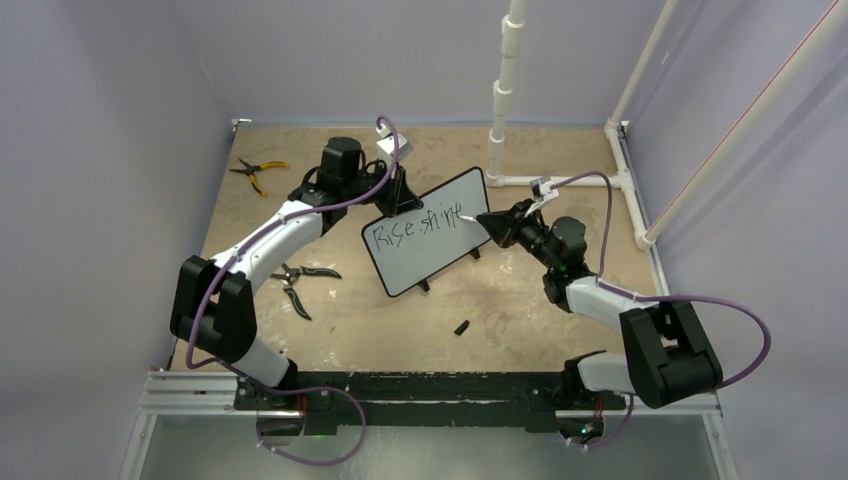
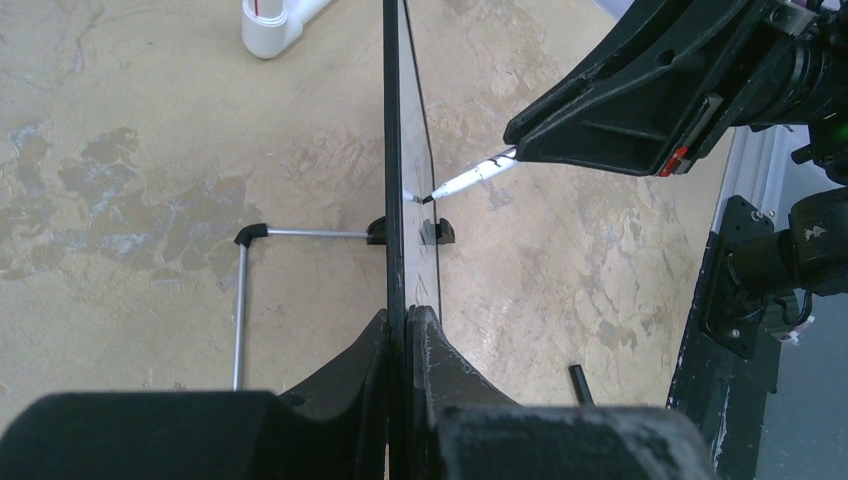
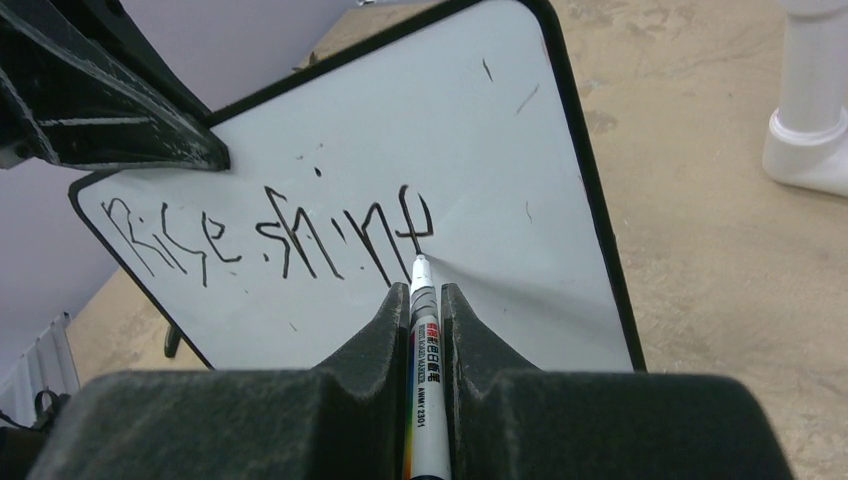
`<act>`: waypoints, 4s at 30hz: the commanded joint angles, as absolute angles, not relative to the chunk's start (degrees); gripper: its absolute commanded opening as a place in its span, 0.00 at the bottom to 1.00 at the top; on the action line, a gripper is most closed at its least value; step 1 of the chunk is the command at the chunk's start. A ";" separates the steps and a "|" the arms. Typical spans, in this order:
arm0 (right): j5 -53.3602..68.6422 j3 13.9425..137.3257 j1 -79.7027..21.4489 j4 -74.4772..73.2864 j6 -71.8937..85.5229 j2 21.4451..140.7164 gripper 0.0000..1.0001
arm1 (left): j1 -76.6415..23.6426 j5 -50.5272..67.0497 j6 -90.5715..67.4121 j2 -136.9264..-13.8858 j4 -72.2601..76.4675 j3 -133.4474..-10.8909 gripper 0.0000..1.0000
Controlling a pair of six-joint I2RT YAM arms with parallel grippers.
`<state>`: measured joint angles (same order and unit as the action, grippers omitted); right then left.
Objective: Write a sentence on the whiteboard
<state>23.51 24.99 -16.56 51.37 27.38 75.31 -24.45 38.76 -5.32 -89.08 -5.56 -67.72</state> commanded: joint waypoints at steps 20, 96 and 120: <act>12.89 25.16 -16.60 45.82 26.89 69.38 0.00 | -24.96 40.96 -3.96 -87.47 -5.37 -67.16 0.00; -1.28 23.72 -51.59 58.37 30.39 80.34 0.00 | -24.96 39.42 -5.02 -85.87 -3.78 -65.57 0.00; 2.19 24.36 -51.59 56.12 31.07 85.02 0.00 | -24.96 39.62 -5.19 -85.78 -3.69 -65.64 0.00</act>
